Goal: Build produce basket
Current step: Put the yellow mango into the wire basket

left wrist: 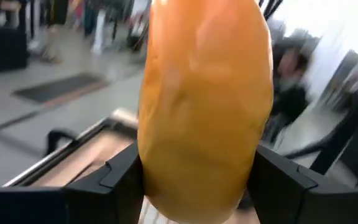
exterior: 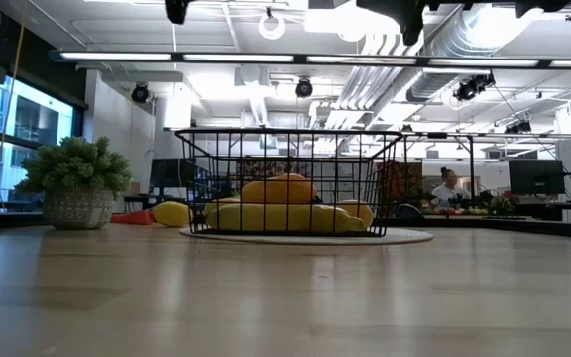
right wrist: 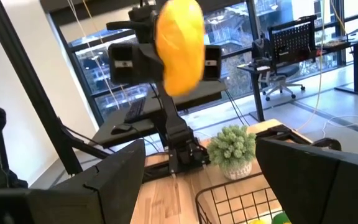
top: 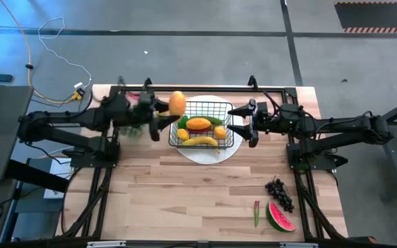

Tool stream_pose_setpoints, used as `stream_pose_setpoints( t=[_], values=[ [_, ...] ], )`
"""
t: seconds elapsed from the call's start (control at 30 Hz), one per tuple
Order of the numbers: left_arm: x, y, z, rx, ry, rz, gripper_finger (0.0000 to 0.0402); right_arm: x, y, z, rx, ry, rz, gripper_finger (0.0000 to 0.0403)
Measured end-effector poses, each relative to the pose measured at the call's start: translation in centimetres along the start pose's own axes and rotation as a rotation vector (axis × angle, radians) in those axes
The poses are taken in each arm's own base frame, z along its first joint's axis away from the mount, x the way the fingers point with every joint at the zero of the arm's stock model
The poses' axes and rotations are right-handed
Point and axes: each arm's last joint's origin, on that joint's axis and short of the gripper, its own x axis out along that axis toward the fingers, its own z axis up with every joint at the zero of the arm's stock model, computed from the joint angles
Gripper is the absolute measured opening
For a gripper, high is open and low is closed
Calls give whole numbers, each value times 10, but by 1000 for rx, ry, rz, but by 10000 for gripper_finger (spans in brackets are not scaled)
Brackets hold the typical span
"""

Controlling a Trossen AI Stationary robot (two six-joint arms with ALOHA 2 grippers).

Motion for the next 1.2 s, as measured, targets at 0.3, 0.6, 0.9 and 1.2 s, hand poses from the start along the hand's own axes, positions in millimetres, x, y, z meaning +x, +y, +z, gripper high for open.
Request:
stream_pose_setpoints(
  t=[0.3,0.6,0.9,1.2],
  values=[
    [70,16,-15,205,532,94,218,0,0,0,-19,-4,1,288],
    [127,45,-84,233,783,153,218,0,0,0,-34,-4,-7,288],
    [151,49,-122,255,859,142,218,0,0,0,-22,-3,-7,288],
    [158,60,-140,306,920,136,218,0,0,0,-5,-1,-8,288]
  ],
)
